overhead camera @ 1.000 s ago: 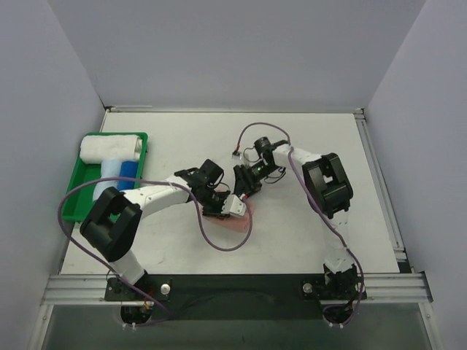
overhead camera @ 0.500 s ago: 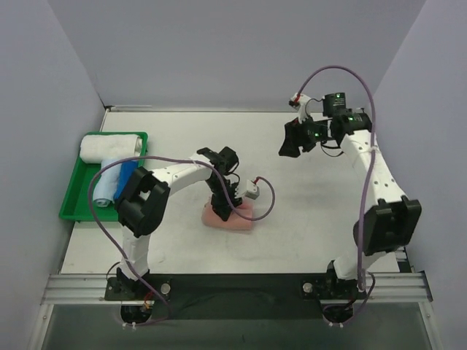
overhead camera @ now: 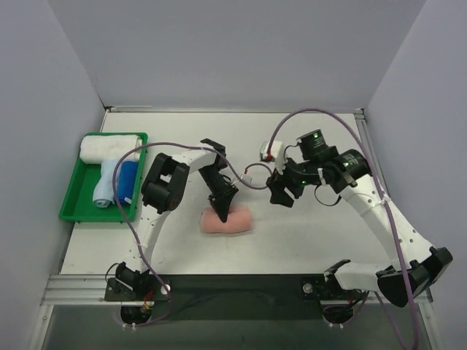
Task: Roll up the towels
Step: Roll the towel
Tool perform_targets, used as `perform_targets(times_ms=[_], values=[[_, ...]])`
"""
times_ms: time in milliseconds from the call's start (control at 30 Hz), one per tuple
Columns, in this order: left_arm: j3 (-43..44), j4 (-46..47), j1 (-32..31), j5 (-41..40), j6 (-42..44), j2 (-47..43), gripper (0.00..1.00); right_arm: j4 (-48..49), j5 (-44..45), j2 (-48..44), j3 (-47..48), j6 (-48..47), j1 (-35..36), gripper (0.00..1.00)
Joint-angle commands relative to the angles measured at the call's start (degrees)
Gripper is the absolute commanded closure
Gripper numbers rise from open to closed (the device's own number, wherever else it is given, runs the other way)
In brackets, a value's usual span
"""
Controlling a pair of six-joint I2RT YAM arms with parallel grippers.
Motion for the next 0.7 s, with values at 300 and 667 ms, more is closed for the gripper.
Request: perform_targets(times_ms=[300, 667], values=[[0.5, -0.8, 0.0, -16.7, 4.7, 11.9, 0.7, 13.8, 23.9, 16.2, -9.1, -5.4, 30.7, 0.44], [1.4, -0.6, 0.5, -16.7, 4.5, 13.0, 0.61, 26.5, 21.5, 25.4, -15.5, -8.2, 33.1, 0.39]])
